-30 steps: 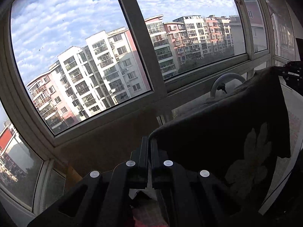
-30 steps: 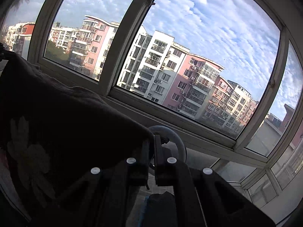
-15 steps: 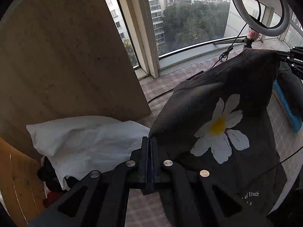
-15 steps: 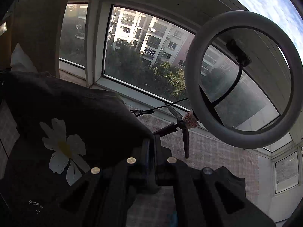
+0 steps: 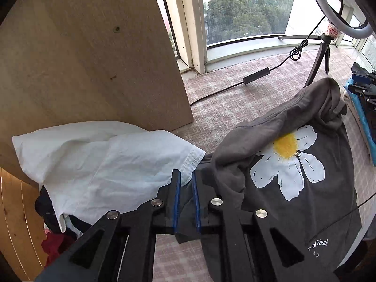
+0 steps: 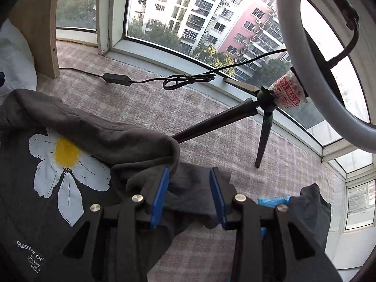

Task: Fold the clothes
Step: 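Lower the T-shirt print-side up onto the table and open both grippers, then grasp the T-shirt hem with both grippers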

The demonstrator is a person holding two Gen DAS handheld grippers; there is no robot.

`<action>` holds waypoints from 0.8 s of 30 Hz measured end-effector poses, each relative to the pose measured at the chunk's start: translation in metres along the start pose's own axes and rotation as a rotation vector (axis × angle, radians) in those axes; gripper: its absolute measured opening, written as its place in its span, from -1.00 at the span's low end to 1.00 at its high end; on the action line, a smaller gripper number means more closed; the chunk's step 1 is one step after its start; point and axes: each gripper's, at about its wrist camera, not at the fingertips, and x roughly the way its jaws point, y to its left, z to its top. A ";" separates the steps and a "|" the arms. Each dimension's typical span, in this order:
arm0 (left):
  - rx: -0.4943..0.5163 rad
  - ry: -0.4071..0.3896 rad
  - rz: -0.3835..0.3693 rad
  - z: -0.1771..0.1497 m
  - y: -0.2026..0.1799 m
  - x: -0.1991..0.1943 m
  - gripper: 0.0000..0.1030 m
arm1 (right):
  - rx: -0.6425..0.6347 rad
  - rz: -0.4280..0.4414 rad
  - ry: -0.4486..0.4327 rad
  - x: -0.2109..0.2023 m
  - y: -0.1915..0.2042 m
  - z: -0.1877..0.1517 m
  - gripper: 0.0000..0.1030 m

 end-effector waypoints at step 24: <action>-0.010 0.266 -0.313 -0.339 -0.054 -0.015 -0.44 | 0.328 0.304 0.208 -0.060 0.055 -0.352 -0.13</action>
